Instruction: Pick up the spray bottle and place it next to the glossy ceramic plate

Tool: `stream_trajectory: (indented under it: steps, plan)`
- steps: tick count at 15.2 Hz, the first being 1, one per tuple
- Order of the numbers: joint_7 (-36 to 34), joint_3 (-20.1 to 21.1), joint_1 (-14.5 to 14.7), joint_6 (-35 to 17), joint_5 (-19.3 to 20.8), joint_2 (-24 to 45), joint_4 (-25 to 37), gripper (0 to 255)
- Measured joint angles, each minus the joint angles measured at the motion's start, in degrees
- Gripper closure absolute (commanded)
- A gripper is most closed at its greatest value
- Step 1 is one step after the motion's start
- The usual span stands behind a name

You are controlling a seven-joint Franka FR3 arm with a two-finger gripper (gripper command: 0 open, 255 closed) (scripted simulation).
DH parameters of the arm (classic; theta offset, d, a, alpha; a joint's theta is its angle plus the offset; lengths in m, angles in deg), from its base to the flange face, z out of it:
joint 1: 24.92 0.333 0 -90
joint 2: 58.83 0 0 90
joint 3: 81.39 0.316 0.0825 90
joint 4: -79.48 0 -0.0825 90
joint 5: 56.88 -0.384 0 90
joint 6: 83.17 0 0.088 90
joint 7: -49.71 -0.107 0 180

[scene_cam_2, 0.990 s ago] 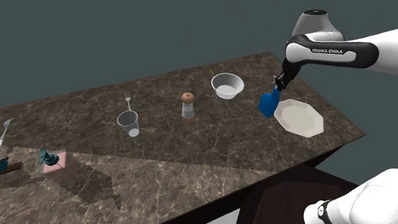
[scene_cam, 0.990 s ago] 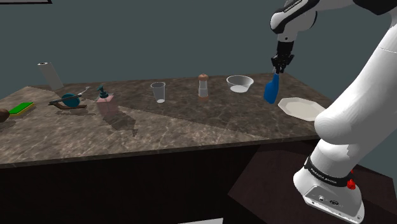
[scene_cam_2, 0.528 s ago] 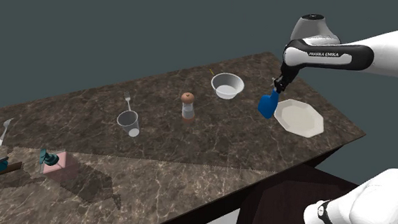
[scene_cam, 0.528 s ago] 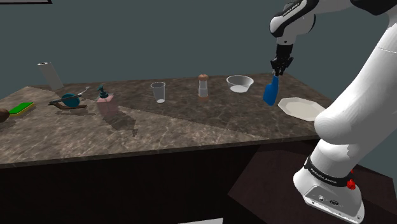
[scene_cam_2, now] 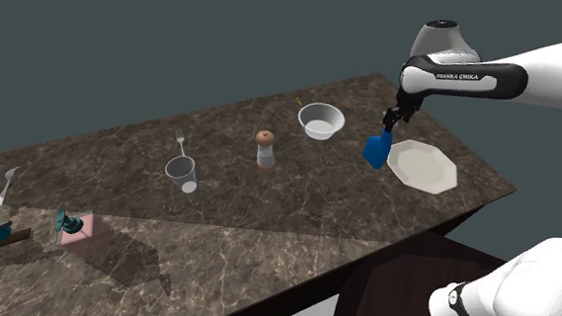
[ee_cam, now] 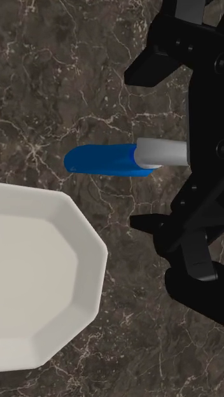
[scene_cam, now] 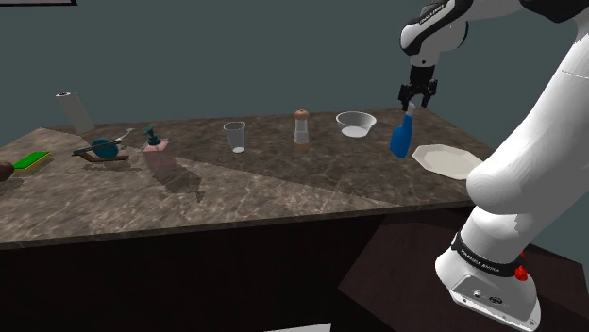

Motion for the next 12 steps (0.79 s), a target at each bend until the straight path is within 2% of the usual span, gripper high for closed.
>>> stream_trajectory:
  steps: [2,6,12]
  plan:
    - [0.0,0.1,0.1,0.9,0.0,-0.2,0.7,0]
    - [-0.4,0.4,0.4,6.1,0.2,-1.5,4.7,0]
    - [-0.3,0.4,0.3,7.2,0.3,-1.9,5.3,0]
